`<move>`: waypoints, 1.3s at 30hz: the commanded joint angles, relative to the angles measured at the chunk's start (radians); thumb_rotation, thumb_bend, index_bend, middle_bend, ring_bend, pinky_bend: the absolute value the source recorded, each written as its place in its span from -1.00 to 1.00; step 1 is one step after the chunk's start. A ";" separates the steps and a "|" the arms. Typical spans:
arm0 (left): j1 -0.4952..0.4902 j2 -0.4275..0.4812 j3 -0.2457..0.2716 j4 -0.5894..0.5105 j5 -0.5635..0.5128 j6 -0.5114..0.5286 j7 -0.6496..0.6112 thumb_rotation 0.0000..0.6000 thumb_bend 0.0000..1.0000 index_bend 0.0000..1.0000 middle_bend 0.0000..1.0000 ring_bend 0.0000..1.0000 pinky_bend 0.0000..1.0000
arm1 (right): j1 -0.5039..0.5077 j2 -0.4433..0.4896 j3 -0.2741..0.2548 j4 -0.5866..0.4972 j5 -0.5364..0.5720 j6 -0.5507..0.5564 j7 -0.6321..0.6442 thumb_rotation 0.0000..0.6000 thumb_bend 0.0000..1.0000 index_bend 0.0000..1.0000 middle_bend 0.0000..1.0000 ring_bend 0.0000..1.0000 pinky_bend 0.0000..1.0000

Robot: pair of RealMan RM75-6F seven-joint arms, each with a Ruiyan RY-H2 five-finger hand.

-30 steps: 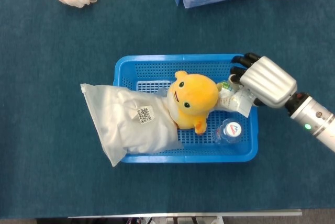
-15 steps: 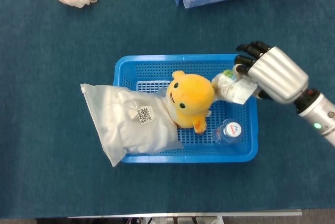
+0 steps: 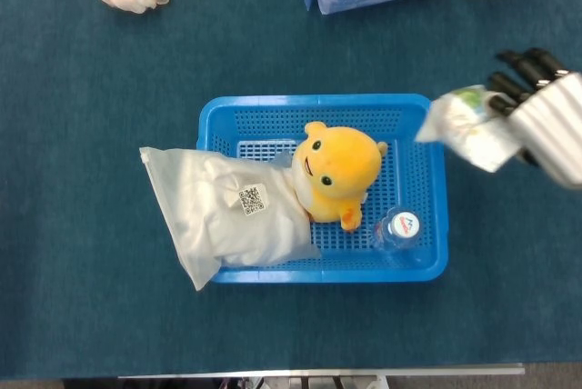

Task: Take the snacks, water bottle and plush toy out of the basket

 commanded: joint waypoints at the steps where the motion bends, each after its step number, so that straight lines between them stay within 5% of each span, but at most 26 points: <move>1: -0.001 -0.001 0.001 -0.002 0.000 -0.002 0.004 1.00 -0.50 -0.18 -0.25 -0.35 0.04 | -0.069 0.054 -0.024 -0.060 0.031 0.051 -0.054 1.00 0.10 0.76 -0.01 -0.48 -0.36; 8: -0.008 -0.004 0.000 -0.012 0.002 -0.007 0.020 1.00 -0.50 -0.18 -0.25 -0.35 0.04 | -0.166 0.096 -0.073 -0.089 0.092 0.079 -0.092 1.00 0.07 0.69 -0.04 -0.48 -0.36; 11: -0.011 -0.003 0.001 -0.017 0.000 -0.012 0.029 1.00 -0.50 -0.18 -0.25 -0.35 0.04 | -0.194 0.109 -0.077 -0.091 0.126 0.086 -0.088 1.00 -0.14 0.28 -0.11 -0.48 -0.36; 16: -0.015 -0.002 -0.002 -0.027 -0.002 -0.015 0.040 1.00 -0.50 -0.18 -0.25 -0.34 0.04 | -0.221 0.134 -0.071 -0.110 0.149 0.100 -0.091 1.00 -0.84 -0.43 -0.26 -0.60 -0.36; 20: -0.017 -0.003 -0.001 -0.028 -0.005 -0.018 0.044 1.00 -0.50 -0.18 -0.25 -0.34 0.04 | -0.229 0.150 -0.068 -0.125 0.146 0.098 -0.088 1.00 -1.00 -0.69 -0.36 -0.65 -0.37; 30: -0.016 -0.005 0.001 -0.023 -0.008 -0.020 0.035 1.00 -0.50 -0.18 -0.25 -0.34 0.04 | -0.201 0.136 -0.028 -0.107 0.030 0.103 0.003 1.00 -1.00 -0.75 -0.50 -0.66 -0.31; 39: -0.018 -0.008 0.000 -0.014 -0.015 -0.025 0.027 1.00 -0.50 -0.18 -0.25 -0.35 0.04 | -0.045 0.056 -0.007 -0.038 -0.147 -0.064 0.094 1.00 -1.00 -0.60 -0.45 -0.66 -0.30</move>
